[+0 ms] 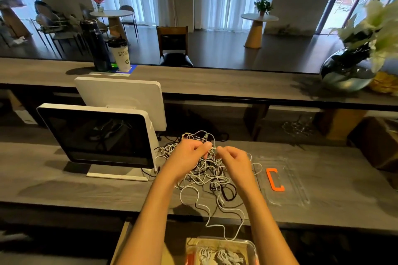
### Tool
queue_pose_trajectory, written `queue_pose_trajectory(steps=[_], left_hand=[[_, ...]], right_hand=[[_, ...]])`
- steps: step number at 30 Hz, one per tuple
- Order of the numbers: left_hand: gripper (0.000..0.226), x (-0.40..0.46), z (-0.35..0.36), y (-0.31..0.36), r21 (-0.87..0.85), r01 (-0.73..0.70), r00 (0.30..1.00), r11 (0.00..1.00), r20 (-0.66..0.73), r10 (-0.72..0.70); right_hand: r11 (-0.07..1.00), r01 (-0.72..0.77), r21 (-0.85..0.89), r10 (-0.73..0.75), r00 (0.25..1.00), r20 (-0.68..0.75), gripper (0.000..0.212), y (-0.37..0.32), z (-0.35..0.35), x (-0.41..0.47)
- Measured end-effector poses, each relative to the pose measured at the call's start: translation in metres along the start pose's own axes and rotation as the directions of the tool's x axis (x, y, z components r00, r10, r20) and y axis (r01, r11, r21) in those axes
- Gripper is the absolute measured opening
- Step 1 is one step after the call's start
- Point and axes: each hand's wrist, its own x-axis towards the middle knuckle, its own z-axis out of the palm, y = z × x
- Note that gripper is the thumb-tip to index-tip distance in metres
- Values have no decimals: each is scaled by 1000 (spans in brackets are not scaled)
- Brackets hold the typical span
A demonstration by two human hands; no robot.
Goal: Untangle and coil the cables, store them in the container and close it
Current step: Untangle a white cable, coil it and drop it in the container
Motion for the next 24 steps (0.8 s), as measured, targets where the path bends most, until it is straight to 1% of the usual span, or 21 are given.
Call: queue_pose_trajectory(steps=[2,4,7,9,10,12,14,15,16,17,18,19,20,22,23,24], left_hand=[[49,-4,-4,-9,24,38,991,999,129,-41],[48,-7,-2,-18,91,48,975,995,214,-67],[47,-8,5,-30,152,45,961,987,263,-84],[47,-11,8,-34,143,20,960,989,273,-59],[47,-11,10,-36,106,24,964,994,261,-51],[46,-13,13,-36,-73,71,985,995,165,-58],[45,-12,14,-34,-275,72,997,959,-16,-79],[46,-10,14,-31,-357,55,989,933,-108,-100],[48,-8,15,-28,-459,36,974,888,-184,-134],[47,-6,15,-24,-591,13,955,806,-232,-185],[44,-4,15,-20,-732,-25,939,681,-250,-234],[41,-3,13,-16,-844,-75,932,532,-249,-263],[40,-2,9,-14,-916,-125,926,382,-246,-287],[38,-2,-1,-10,-968,-215,906,128,-247,-344],[37,-3,-6,-9,-968,-250,895,39,-246,-372],[36,-4,-11,-9,-964,-267,887,-9,-242,-392]], right_hand=[[997,-20,77,24,998,-51,34,-2,-10,4],[991,-33,127,49,992,-119,33,-8,-20,8],[983,-22,185,61,976,-209,32,-14,-30,12],[984,-23,179,66,969,-239,29,-14,-34,12],[985,-27,172,71,965,-252,28,-13,-35,12],[985,-48,168,92,960,-265,24,-8,-37,12],[986,-86,140,115,969,-217,21,-1,-35,10],[989,-96,108,114,979,-168,22,2,-34,9],[993,-95,70,102,989,-107,25,4,-32,8],[996,-85,39,87,995,-39,28,6,-30,6],[997,-75,22,74,997,28,29,7,-29,4],[998,-66,12,64,994,85,27,7,-29,2],[998,-55,0,55,990,130,22,7,-29,0],[999,-42,-31,47,979,197,11,7,-31,-2],[998,-38,-41,46,974,221,8,8,-32,-2],[999,-32,-43,41,970,239,6,9,-34,-3]])
